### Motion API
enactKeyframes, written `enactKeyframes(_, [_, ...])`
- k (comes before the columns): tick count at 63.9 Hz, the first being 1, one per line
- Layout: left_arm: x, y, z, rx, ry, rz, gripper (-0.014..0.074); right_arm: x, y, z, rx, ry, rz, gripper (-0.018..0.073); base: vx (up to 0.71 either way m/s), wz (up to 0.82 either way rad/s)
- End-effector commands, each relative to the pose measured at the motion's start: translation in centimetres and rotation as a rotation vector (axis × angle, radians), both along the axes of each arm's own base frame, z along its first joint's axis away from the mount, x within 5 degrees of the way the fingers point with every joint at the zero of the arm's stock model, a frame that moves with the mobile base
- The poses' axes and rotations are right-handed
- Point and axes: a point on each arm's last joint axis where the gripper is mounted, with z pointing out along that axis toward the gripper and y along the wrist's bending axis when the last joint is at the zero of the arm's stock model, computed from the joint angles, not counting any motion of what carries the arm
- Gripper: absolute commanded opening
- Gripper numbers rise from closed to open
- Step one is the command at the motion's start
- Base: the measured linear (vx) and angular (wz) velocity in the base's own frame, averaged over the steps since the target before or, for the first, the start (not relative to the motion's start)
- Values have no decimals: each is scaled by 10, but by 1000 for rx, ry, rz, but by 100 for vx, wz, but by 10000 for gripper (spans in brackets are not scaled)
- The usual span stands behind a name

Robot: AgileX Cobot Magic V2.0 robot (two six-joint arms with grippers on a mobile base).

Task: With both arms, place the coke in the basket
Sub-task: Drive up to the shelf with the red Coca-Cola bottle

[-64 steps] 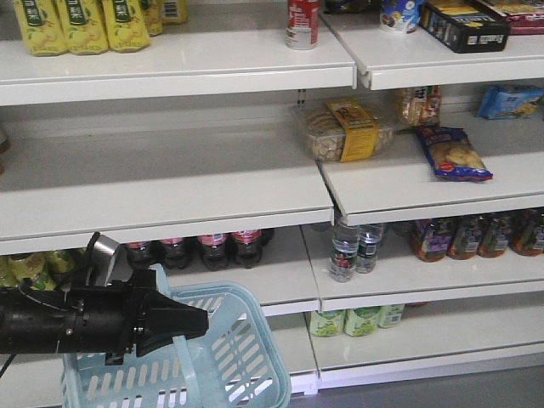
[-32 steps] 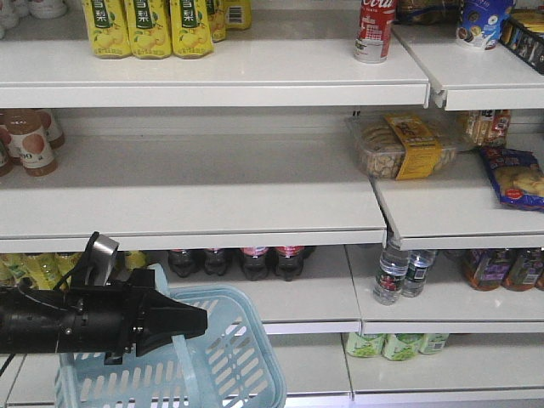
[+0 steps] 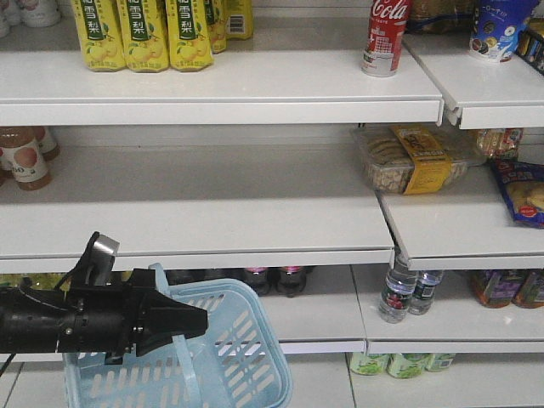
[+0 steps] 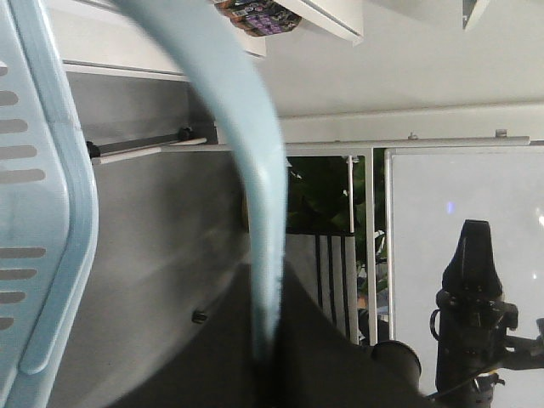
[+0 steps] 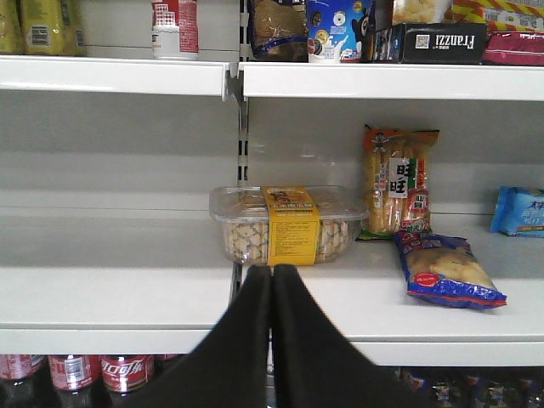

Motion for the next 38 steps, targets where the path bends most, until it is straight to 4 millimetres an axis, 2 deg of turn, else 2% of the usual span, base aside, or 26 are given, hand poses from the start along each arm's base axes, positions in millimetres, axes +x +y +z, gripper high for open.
enactKeyframes(1, [2,-4,21,-103,-57,-10,-6,0,1,4,-11,-62,6,-10,11,-4])
enactKeyframes(38, [2,-4,21,-103,-57,-10,-6,0,1,4,-11,-62,6,-10,8,-3])
